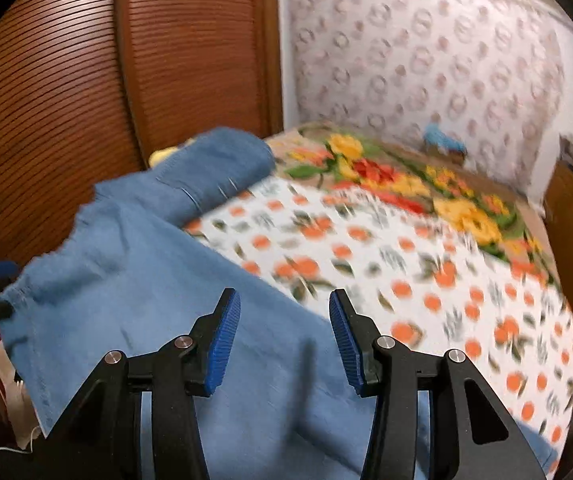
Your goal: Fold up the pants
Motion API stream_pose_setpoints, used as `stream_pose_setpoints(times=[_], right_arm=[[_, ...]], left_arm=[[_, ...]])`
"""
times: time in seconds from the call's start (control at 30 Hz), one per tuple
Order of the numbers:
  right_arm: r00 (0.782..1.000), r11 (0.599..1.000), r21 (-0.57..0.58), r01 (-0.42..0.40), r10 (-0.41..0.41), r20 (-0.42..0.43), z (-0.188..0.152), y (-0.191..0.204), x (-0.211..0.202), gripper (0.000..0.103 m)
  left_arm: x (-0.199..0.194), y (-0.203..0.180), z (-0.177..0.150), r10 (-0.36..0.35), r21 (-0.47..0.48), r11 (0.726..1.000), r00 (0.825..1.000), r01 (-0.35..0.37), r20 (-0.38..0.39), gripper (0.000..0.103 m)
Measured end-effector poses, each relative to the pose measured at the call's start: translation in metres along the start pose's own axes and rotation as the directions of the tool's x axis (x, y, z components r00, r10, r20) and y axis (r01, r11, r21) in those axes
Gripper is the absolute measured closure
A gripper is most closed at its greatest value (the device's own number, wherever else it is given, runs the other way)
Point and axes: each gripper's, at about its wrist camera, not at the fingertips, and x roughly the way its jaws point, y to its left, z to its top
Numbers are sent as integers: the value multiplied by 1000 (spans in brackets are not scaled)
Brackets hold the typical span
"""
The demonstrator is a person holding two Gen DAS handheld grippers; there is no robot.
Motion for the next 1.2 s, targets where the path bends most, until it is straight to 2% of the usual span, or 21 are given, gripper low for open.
stream_pose_setpoints(times=[0.13,0.27,0.33,0.4,0.47,0.53,0.73,0.77,0.87,1.0,1.2], right_arm=[[998,999,54,1,3,-67,0,-10,20,55],[994,994,113,-15,26,-104,9,-15,38,55],[991,992,118,-41,55,-122,9,-19,42,70],[989,994,100,-47,60,-135,13,-18,47,92],[992,996,81,-49,58,-110,16,-21,46,92],[997,997,77,4,2,-73,17,-25,41,94],[996,995,87,54,-48,-75,16,-26,45,93],[996,995,82,64,-57,-75,16,-25,45,87],[996,995,54,84,-82,-43,13,-18,30,77],[998,998,19,59,-59,-5,-2,-1,-2,64],[999,998,54,-14,16,-29,-48,17,-40,63]], left_arm=[[3,-11,4,-1,29,1000,1000,1,6,25],[15,-17,1,7,54,999,1000,-5,-23,25],[22,-16,-3,25,62,998,999,-23,-42,25],[29,-13,-8,34,59,998,998,-30,-61,25],[34,-9,-11,44,53,998,996,-40,-75,25],[38,-6,-14,59,46,997,994,-55,-88,25],[44,-1,-18,54,29,998,993,-51,-106,25],[43,-1,-18,55,30,998,993,-52,-105,25],[37,-5,-16,52,32,998,995,-50,-89,25],[25,-9,-11,44,28,999,998,-43,-54,25],[17,-27,-1,14,53,999,1000,-13,-23,25]])
